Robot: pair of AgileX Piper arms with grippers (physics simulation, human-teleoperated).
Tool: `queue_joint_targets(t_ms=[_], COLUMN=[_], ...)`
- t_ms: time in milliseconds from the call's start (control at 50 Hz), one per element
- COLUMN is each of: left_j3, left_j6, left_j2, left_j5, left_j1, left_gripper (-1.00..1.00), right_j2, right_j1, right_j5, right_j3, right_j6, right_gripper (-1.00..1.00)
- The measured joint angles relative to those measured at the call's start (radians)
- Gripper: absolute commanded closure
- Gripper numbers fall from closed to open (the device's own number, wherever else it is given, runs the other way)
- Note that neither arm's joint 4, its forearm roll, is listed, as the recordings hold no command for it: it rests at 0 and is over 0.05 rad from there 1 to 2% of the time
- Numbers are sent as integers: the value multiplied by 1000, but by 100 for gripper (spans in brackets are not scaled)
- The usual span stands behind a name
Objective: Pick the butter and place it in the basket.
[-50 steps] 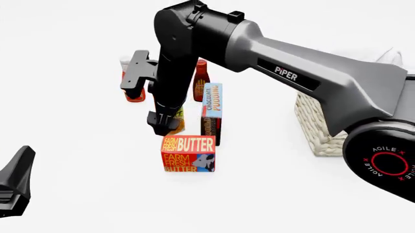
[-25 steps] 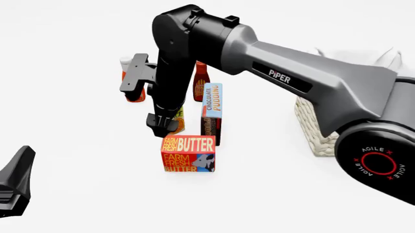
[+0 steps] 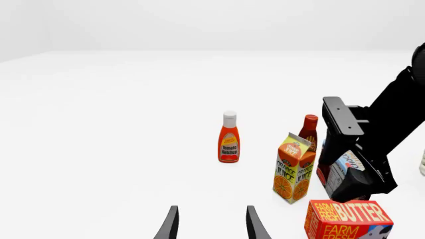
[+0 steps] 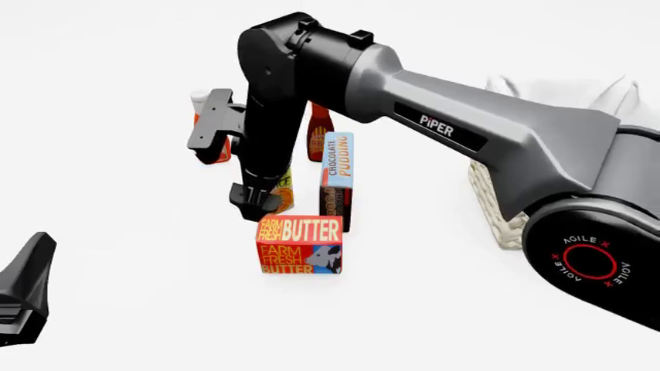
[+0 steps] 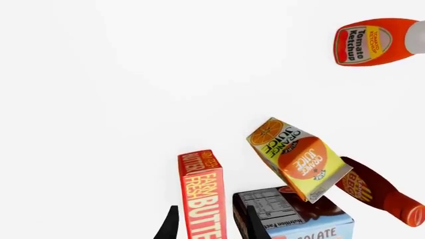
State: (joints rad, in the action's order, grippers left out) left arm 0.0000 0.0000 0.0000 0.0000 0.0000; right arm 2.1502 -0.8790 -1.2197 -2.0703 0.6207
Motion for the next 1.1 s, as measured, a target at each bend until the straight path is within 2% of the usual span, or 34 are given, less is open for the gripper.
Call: queue_joint_targets(t_ms=[1100], left_j3=[0], left_j6=[0], left_j2=[0], left_j5=[0], left_j1=[0], left_gripper=[-100], right_j2=[49], right_j1=[-3], right_j5=[0], right_j3=[-36], right_j6=[2], right_gripper=[-100])
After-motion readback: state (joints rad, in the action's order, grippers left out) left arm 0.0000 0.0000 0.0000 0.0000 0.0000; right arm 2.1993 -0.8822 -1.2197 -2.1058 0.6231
